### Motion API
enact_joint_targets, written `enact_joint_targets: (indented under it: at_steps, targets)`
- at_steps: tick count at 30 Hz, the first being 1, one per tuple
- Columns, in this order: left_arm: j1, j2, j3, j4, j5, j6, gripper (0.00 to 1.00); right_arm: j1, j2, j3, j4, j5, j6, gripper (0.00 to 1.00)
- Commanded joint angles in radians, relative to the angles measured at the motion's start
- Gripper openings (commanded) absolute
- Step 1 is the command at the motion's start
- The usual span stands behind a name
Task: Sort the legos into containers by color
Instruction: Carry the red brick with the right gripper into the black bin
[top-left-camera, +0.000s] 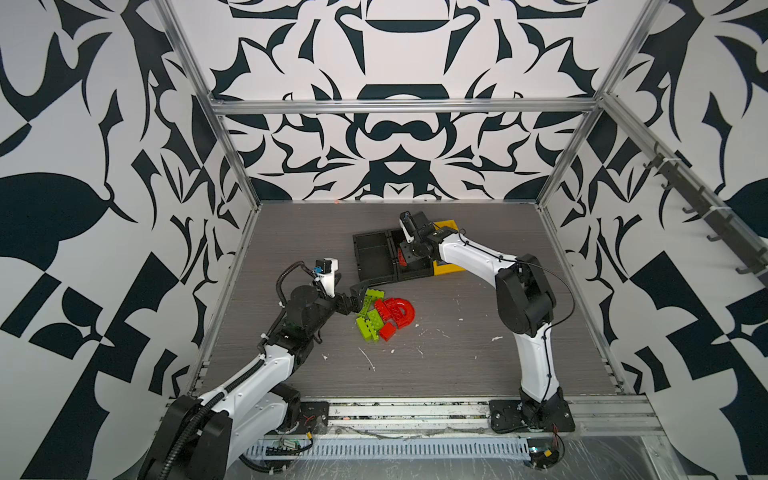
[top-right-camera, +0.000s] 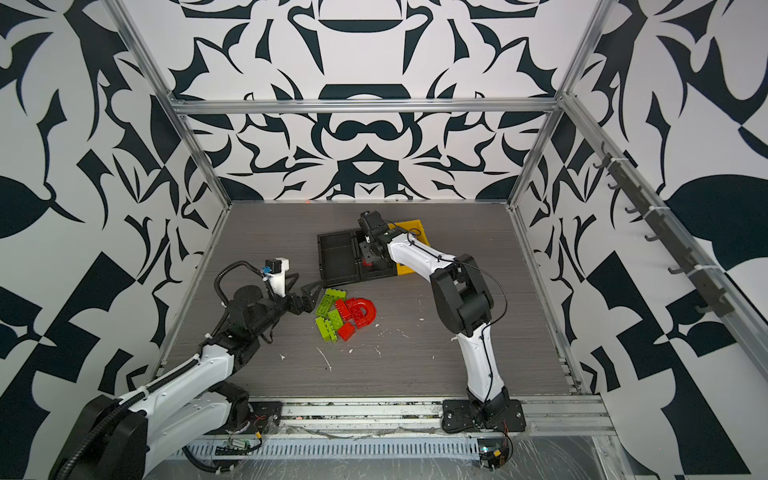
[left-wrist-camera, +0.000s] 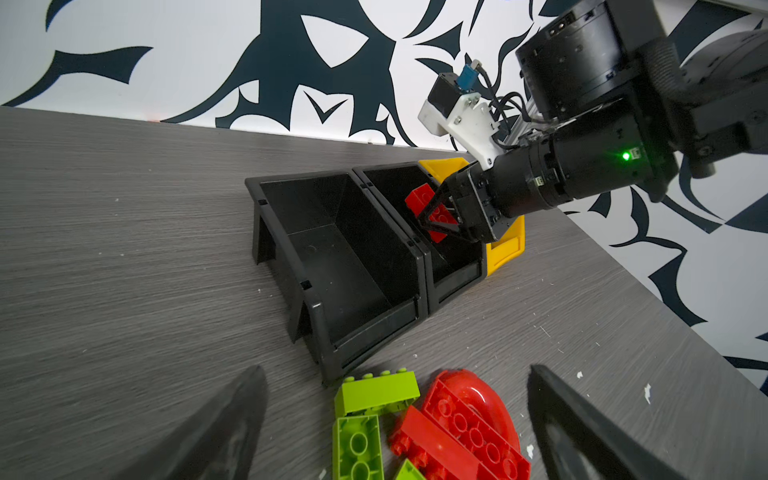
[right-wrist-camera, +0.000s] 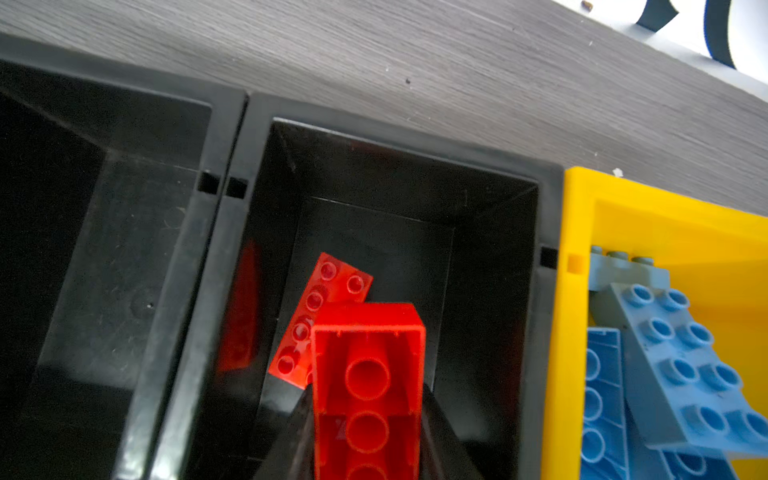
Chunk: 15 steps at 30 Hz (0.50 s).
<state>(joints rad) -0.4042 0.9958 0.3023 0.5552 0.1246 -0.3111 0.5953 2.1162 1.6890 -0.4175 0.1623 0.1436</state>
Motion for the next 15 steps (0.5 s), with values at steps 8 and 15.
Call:
enact_joint_targets:
  at_steps: [8, 15]
  targets:
    - [-0.001, 0.036, -0.004, 0.033, 0.015, -0.019, 1.00, -0.008, -0.019, -0.025, 0.092, 0.017, 0.026, 0.30]
    - [-0.002, 0.034, -0.005, 0.035, 0.017, -0.019, 1.00, -0.023, -0.019, -0.063, 0.134, -0.015, 0.045, 0.33]
